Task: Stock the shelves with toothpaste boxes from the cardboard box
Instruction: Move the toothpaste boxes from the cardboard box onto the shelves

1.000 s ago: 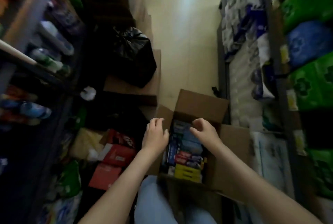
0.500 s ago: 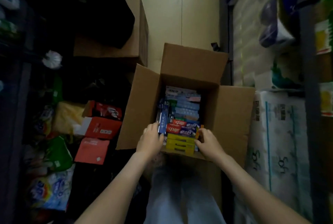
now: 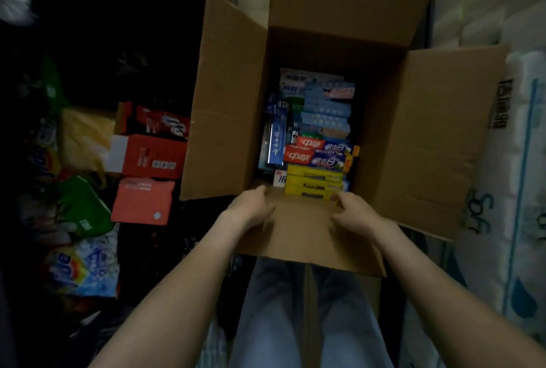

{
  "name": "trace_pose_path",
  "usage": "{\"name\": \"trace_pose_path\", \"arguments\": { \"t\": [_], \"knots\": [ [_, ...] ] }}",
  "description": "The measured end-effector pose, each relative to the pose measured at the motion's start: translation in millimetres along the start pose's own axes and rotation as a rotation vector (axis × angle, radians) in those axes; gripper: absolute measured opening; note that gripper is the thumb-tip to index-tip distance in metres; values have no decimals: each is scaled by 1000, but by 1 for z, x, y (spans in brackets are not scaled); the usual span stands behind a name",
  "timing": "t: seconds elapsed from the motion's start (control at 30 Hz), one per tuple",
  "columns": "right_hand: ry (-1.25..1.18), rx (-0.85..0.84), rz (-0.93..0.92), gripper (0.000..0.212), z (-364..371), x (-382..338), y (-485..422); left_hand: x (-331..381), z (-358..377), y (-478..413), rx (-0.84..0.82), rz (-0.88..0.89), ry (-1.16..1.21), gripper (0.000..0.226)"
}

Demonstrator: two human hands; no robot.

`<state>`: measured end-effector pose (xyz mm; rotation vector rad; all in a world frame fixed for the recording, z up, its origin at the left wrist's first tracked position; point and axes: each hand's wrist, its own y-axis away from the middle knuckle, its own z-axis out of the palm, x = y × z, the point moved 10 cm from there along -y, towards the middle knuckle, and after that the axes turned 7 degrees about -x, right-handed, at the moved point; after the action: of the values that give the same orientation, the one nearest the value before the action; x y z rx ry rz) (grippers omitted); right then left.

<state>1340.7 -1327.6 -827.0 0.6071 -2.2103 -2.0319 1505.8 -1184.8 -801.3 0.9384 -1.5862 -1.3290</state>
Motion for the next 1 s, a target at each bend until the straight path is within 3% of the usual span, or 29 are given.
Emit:
{"name": "trace_pose_path", "arguments": {
  "t": [0.13, 0.27, 0.3, 0.37, 0.43, 0.5, 0.73, 0.87, 1.0],
  "knots": [
    [123, 13, 4, 50, 16, 13, -12, 18, 7, -19, 67, 123, -70, 64],
    [266, 35, -11, 55, 28, 19, -22, 13, 52, -43, -211, 22, -608, 103],
    [311, 66, -29, 55, 29, 17, -23, 10, 57, -47, -228, -10, -683, 104],
    [396, 152, -82, 52, 30, 10, -24, 16, 53, -57, -125, 2, -722, 86],
    [448, 221, -135, 47, 28, 4, -27, 31, 40, -64, 74, 96, -704, 55],
    [470, 244, -171, 46, 27, 0, -33, 40, 32, -70, 159, 181, -597, 45],
    [579, 205, -292, 43, 27, -12, -53, 41, 31, -101, 36, 230, -86, 63],
    [539, 47, -291, 45, 26, -11, -64, 37, 5, -110, 222, 191, 97, 45],
    [209, -290, -178, 62, 23, -2, -77, 37, -10, -112, 355, 81, -140, 40]
  ]
}}
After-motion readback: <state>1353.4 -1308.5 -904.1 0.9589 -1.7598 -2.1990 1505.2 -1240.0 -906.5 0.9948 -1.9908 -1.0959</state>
